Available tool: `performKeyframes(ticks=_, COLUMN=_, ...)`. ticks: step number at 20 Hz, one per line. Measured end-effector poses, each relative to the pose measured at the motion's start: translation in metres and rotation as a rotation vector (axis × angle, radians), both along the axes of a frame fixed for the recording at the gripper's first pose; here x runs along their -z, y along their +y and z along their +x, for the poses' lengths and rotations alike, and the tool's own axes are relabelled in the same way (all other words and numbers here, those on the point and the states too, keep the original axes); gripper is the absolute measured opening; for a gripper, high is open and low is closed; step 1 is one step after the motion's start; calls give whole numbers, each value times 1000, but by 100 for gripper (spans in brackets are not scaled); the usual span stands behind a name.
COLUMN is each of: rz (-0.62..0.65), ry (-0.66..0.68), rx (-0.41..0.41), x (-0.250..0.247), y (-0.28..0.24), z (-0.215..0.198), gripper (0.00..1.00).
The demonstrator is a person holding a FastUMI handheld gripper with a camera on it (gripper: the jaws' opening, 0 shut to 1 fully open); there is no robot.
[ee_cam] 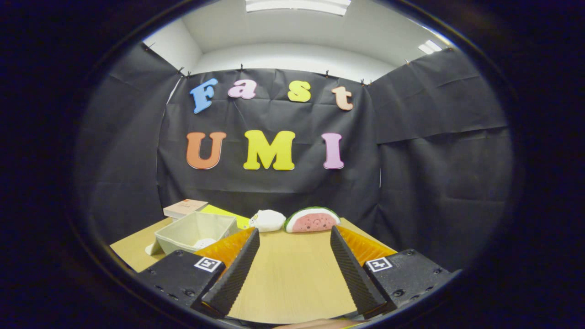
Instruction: Open the storage box then place both shoes into the box .Put the left shoe in first, then the right shoe, with the right side of both shoes facing outward in a uniform manner.
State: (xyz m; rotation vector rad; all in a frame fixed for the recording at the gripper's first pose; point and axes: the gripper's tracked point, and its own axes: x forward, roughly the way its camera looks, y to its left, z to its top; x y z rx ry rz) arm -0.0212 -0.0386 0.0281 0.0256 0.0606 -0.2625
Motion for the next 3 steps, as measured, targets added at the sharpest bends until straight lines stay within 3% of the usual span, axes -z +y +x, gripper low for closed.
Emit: performKeyframes(ticks=3, rz=14, ry=1, rx=-6, x=2, y=1, z=0, gripper=99)
